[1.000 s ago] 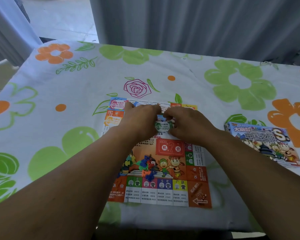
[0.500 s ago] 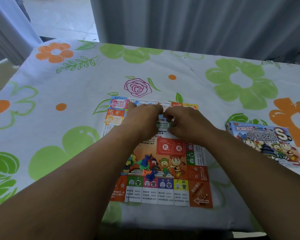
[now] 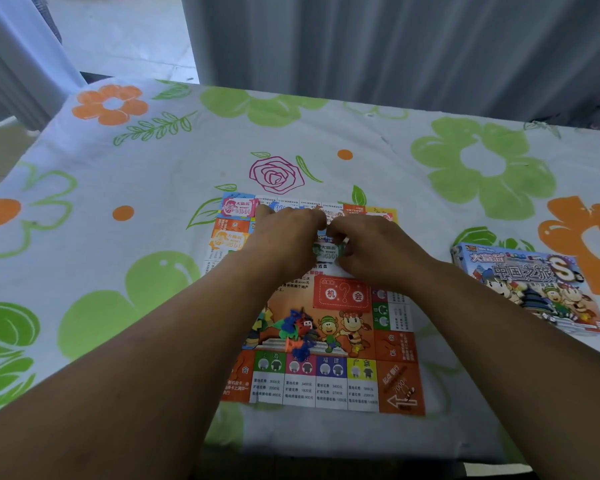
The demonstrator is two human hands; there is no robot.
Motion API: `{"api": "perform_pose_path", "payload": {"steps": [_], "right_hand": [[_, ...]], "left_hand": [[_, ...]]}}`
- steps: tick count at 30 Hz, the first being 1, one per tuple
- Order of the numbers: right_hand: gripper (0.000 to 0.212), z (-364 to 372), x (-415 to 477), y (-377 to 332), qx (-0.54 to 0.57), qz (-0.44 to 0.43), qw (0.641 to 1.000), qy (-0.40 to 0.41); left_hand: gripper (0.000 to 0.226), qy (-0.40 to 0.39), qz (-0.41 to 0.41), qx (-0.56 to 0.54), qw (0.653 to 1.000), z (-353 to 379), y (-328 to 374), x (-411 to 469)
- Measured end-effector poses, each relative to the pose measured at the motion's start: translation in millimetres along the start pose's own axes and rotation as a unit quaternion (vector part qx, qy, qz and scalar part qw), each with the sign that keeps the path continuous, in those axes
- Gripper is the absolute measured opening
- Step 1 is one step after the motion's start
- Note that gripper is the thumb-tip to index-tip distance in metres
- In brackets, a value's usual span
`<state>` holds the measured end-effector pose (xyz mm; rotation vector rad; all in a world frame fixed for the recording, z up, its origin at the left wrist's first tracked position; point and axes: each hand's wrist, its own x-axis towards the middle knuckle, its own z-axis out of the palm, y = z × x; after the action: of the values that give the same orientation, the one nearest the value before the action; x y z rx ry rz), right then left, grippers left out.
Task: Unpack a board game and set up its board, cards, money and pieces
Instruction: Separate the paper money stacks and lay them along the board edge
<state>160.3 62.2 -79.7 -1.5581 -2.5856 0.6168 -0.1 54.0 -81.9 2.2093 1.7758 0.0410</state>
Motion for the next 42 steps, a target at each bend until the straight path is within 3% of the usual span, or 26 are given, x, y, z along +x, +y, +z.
{"api": "perform_pose_path", "payload": {"steps": [14, 20, 26, 42], "right_hand": [[0.028, -2, 1, 2, -0.002, 0.004, 1.000, -0.009], [0.023, -8, -2, 5, 0.004, 0.015, 1.000, 0.012], [0.013, -12, -8, -1, -0.003, 0.029, 0.999, 0.038], [0.016, -31, -35, -19, 0.008, 0.072, 0.993, 0.094]], "left_hand": [[0.043, 0.012, -0.010, -0.053, 0.998, -7, -4, -1], [0.061, 0.090, -0.107, -0.181, 0.974, -25, -23, -9], [0.056, 0.103, -0.151, -0.199, 0.963, -28, -43, -27], [0.056, 0.129, -0.141, -0.237, 0.953, -54, -18, -62]]}}
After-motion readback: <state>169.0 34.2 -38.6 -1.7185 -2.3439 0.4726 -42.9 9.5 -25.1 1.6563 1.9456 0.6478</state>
